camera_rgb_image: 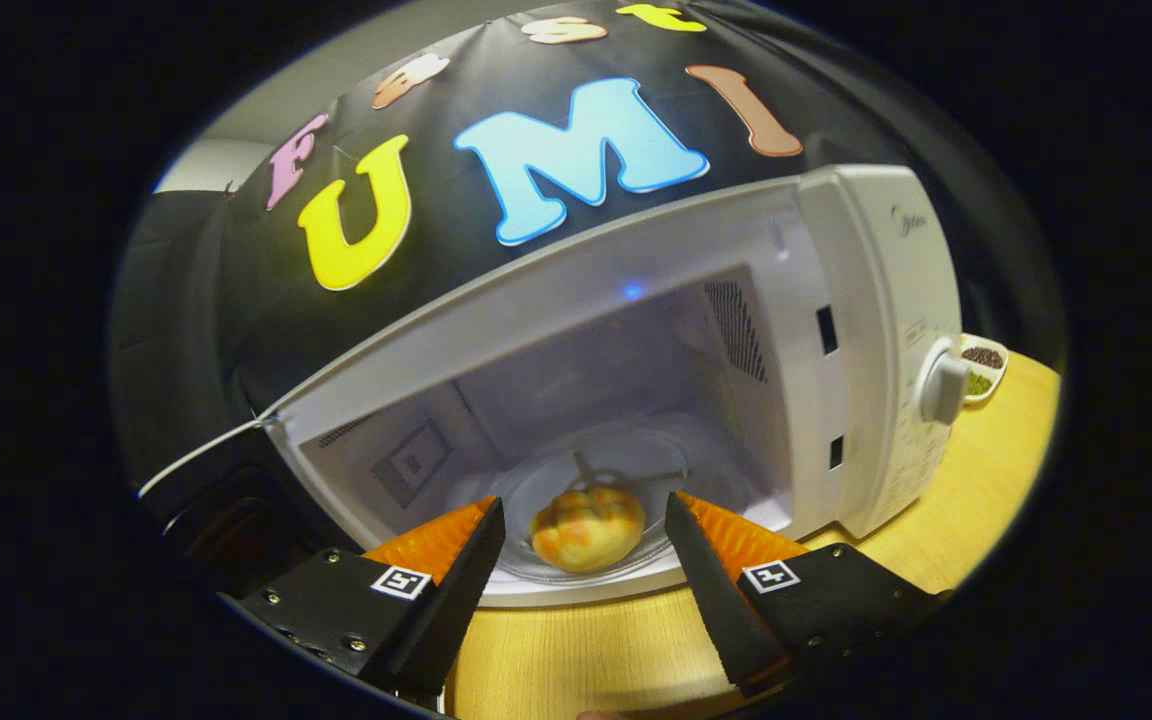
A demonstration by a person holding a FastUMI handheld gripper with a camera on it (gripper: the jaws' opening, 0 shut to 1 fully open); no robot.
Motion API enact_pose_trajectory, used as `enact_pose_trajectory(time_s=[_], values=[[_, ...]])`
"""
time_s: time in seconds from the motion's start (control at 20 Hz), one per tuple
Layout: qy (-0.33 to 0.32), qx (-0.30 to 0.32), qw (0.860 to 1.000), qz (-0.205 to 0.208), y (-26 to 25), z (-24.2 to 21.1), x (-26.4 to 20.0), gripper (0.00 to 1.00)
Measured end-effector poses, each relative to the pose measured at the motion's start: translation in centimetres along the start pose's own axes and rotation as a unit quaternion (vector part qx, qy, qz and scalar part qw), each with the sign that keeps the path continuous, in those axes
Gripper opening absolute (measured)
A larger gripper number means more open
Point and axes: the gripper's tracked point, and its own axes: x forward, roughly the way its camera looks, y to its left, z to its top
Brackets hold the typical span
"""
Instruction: Open the microwave, put the food inside, and close the microwave door.
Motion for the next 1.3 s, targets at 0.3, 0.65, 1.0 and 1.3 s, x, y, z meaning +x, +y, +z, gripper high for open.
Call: enact_pose_trajectory(time_s=[0.3,0.65,1.0,1.3], values=[[-0.029,-0.034,0.998,0.052,4.7,4.5,-10.2,0.97],[-0.033,-0.075,0.987,0.136,13.2,6.1,-21.2,0.97],[-0.016,-0.125,0.960,0.248,23.9,2.8,-28.6,0.97],[0.024,-0.157,0.936,0.315,29.9,-3.1,-32.5,0.97]])
